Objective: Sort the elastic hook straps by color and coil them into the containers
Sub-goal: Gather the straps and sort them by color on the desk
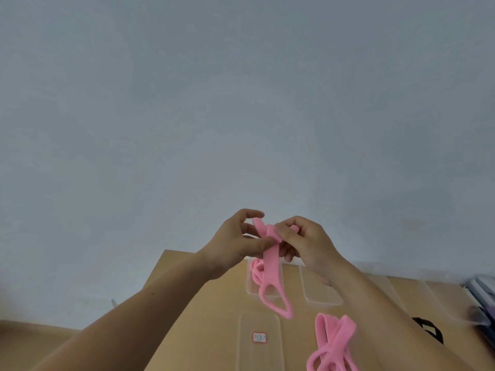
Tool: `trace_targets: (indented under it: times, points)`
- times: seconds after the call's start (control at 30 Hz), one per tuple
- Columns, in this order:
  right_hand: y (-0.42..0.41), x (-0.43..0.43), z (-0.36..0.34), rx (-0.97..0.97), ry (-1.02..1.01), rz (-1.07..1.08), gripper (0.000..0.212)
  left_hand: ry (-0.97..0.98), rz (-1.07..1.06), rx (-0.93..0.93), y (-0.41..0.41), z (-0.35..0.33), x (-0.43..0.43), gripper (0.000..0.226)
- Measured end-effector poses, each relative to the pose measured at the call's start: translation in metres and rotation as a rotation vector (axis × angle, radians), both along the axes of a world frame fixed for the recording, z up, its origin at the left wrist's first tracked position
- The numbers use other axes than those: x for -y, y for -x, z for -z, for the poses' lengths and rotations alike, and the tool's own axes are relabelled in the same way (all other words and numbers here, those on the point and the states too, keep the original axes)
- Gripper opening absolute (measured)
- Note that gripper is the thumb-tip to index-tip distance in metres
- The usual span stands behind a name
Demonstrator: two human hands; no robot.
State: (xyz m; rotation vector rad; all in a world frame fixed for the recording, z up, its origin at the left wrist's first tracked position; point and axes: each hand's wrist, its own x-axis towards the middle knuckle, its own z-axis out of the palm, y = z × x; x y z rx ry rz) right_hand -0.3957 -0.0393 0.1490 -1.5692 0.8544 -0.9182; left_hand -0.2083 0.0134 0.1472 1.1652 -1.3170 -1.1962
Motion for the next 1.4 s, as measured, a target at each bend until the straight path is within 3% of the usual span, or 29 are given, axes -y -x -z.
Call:
trace_targets:
  times: [0.13, 0.3, 0.4, 0.67, 0.77, 0.87, 0.97, 1.07, 1.17, 1.4]
  points:
    - [0.001, -0.002, -0.003, 0.007, 0.044, -0.019, 0.024, -0.042, 0.078, 0.059, -0.002, -0.003, 0.001, 0.035]
    - [0.003, -0.004, 0.005, 0.002, 0.061, -0.02, 0.027, -0.155, 0.144, -0.066, -0.002, -0.006, -0.001, 0.047]
    - [0.002, -0.005, 0.008, 0.023, 0.062, -0.035, 0.029, -0.179, 0.137, -0.091, -0.002, -0.004, 0.0, 0.042]
    - [0.004, -0.005, 0.007, 0.039, -0.026, -0.037, 0.04, -0.041, 0.062, -0.068, -0.002, 0.0, 0.002, 0.028]
    - [0.002, -0.007, 0.002, 0.022, -0.108, -0.057, 0.056, 0.024, -0.006, 0.028, -0.001, 0.002, 0.001, 0.027]
    - [0.002, -0.008, 0.0, -0.031, -0.099, -0.058, 0.044, 0.05, -0.031, 0.05, 0.0, 0.005, 0.0, 0.024]
    - [0.001, -0.009, 0.001, -0.048, -0.044, -0.028, 0.046, 0.054, -0.024, 0.057, 0.001, 0.004, -0.002, 0.028]
    - [0.001, -0.01, 0.003, -0.042, 0.044, -0.003, 0.036, -0.019, -0.007, 0.055, 0.002, 0.001, -0.003, 0.044]
    - [0.002, -0.011, 0.004, -0.055, 0.094, -0.005, 0.02, -0.119, 0.095, 0.024, 0.0, -0.003, -0.006, 0.045]
    - [0.002, -0.017, 0.006, -0.056, 0.128, -0.063, 0.03, -0.223, 0.157, 0.005, -0.004, -0.007, -0.012, 0.052]
